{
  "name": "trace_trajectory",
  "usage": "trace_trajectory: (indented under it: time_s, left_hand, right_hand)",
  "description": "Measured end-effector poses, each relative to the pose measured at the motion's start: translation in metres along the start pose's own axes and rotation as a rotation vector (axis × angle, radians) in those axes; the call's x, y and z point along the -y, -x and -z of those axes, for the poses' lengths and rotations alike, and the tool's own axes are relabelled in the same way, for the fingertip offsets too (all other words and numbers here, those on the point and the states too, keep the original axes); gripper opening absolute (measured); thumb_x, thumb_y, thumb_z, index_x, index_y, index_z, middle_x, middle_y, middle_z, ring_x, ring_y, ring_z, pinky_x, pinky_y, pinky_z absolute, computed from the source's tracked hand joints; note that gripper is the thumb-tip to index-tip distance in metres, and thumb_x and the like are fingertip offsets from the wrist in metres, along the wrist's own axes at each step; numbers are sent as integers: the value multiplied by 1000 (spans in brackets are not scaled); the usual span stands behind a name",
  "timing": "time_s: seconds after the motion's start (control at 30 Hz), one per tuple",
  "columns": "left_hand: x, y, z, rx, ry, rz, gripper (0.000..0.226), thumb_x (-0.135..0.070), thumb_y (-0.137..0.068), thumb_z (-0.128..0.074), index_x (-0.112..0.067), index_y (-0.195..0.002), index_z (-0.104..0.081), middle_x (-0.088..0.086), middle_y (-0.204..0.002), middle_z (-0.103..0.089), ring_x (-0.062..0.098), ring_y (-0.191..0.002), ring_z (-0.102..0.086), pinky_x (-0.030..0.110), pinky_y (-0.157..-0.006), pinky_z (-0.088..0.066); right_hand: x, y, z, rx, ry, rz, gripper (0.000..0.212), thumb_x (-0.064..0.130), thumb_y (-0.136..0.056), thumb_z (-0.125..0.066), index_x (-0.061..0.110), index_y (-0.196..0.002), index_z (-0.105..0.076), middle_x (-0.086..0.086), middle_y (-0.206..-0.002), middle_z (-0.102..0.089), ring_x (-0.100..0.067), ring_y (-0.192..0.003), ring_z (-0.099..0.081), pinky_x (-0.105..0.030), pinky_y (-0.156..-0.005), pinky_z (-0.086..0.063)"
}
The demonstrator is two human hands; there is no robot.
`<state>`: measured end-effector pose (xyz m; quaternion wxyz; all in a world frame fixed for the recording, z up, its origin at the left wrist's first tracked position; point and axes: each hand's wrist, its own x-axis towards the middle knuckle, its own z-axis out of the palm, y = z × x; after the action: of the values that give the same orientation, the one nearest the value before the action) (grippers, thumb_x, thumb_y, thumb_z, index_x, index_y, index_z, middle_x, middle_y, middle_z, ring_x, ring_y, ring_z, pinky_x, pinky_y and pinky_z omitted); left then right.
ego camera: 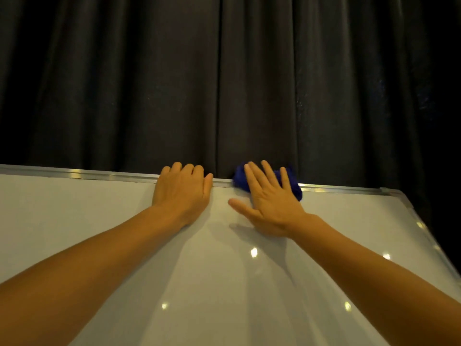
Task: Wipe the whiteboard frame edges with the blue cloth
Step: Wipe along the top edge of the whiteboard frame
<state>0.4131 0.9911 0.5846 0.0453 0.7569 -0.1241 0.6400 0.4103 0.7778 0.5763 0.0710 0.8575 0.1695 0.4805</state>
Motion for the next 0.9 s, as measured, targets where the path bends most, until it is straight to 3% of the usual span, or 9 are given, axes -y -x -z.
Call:
trace_trajectory:
  time_s: [0.1,0.17,0.23,0.33,0.4,0.47,0.6,0.77,0.9]
  left_hand:
    - [-4,8,-3,97,-31,3,58,-61,-90,-29,-18,-123,-49,10,-130,-49,29,-119,-43,43,-101,-35]
    - [1,16,-3,231,-52,15,86,-75,-84,-15,-19,-148,-24,12,-158,-19,35,-146,-11,49,-118,-12]
    - [2,22,-8,303,-61,0,98,-81,-76,-2,-22,-153,3,9,-162,8,32,-147,14,50,-120,4]
    - [-3,20,-14,358,-56,-20,99,-85,-74,-6,-24,-150,17,7,-160,22,31,-145,23,53,-118,8]
    - [2,20,-16,345,-74,-31,100,-86,-74,-7,-26,-150,17,7,-160,22,32,-145,23,54,-118,7]
    - [9,25,-16,322,-75,-43,99,-88,-73,-4,-29,-149,17,6,-160,21,33,-145,22,56,-117,8]
    - [4,32,-16,330,-88,-23,100,-90,-68,2,-33,-148,20,5,-159,24,40,-143,24,63,-112,14]
    - [1,29,-11,369,-120,34,102,-91,-63,2,-35,-147,22,6,-159,25,43,-142,24,69,-111,9]
    - [10,38,-11,362,-105,28,99,-91,-63,5,-38,-144,27,5,-159,26,44,-141,25,70,-110,7]
  right_hand:
    - [-7,7,-8,-69,46,156,92,85,-83,-3,29,-154,8,10,-164,8,-13,-149,17,-49,-119,12]
    - [-39,12,-5,-69,60,39,92,85,-80,2,31,-154,9,10,-164,9,-14,-149,17,-49,-119,10]
    - [-48,13,-7,-32,22,-136,98,89,-74,6,31,-154,10,11,-163,14,-15,-148,20,-49,-118,16]
    - [-3,2,-25,-51,-40,-51,95,90,-77,-1,34,-152,12,15,-158,19,-15,-148,20,-42,-112,27]
    - [4,-1,-31,-81,-30,32,82,88,-81,-5,46,-146,22,15,-161,14,-15,-149,17,-42,-113,25]
    - [-23,3,-20,-86,-11,-30,74,89,-79,-2,56,-139,26,13,-164,10,-21,-150,14,-49,-116,19]
    - [-47,15,-16,-33,-93,-297,86,94,-66,7,58,-143,18,14,-162,18,-29,-147,23,-60,-111,21]
    - [2,1,-27,-23,-99,-97,70,95,-67,4,69,-127,29,22,-158,24,-32,-145,28,-67,-102,25]
    - [-54,12,-22,-8,-53,-280,78,94,-66,4,65,-137,20,15,-161,21,-32,-146,26,-72,-107,16]
